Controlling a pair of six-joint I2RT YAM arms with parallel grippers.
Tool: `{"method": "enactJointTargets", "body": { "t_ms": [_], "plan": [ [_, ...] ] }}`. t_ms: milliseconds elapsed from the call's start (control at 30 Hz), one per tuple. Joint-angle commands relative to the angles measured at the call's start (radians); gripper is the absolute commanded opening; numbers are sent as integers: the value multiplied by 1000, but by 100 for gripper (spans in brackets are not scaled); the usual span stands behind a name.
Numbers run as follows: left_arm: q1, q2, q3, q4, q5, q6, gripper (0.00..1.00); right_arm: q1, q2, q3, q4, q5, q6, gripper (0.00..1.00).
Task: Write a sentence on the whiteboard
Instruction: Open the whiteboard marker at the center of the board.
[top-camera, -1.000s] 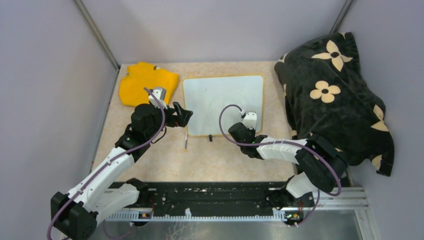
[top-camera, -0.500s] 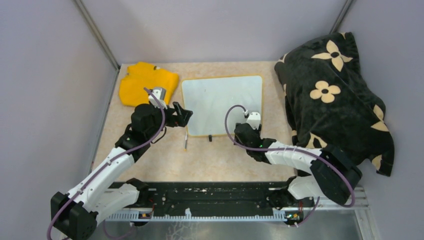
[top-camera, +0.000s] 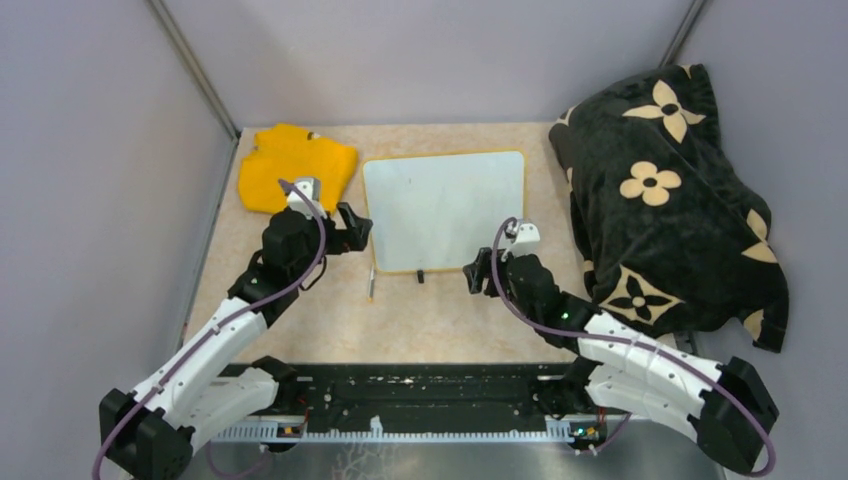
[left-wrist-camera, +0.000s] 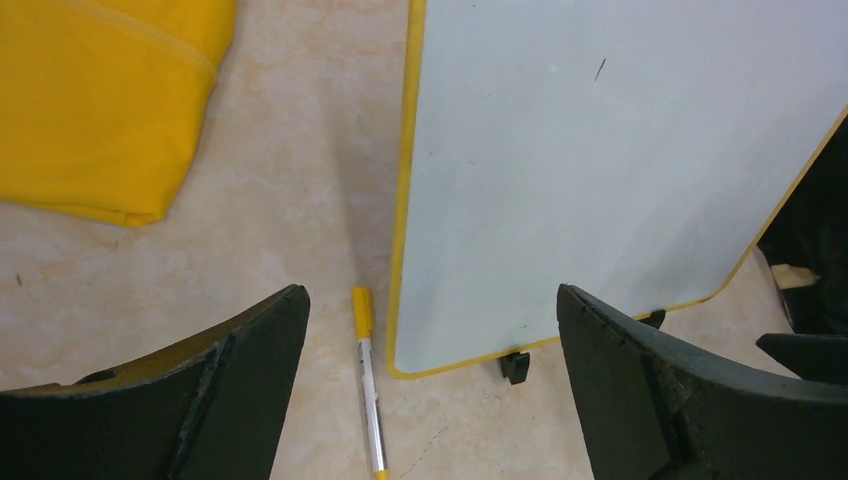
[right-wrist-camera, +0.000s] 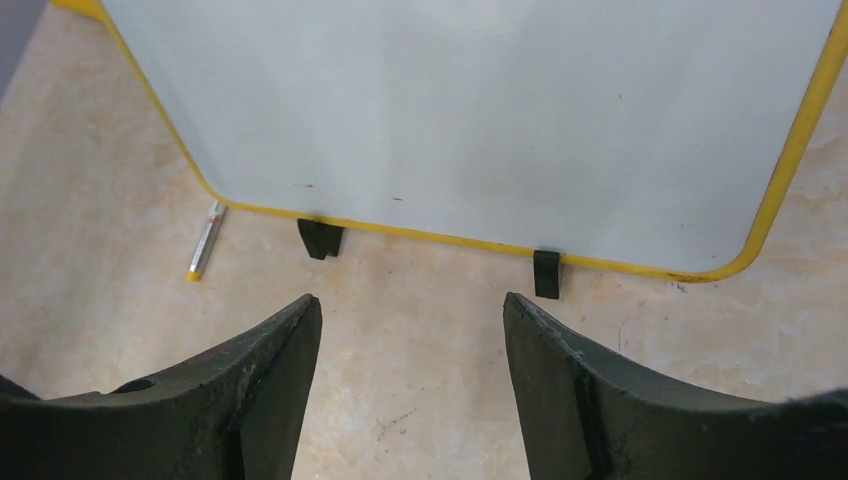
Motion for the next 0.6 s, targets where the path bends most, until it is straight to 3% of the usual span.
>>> {"method": "enactJointTargets", "body": {
  "t_ms": [0, 167, 267, 433, 567],
  "plan": [
    [-5, -21, -11, -114, -38, -65, 99, 10, -108, -33, 28, -11, 6, 66],
    [-5, 31, -10, -281, 118, -112, 99, 9, -226, -75, 66, 26, -7, 66],
    [-7, 39, -49, -291, 200, -131, 99, 9, -261, -72, 51, 32, -38, 66],
    [-11, 76, -78, -314, 208, -154, 98, 10, -279, -63, 2, 42, -55, 65],
    [-24, 153, -64, -362, 180, -158, 91, 9, -306, -63, -20, 42, -53, 65]
  ]
}}
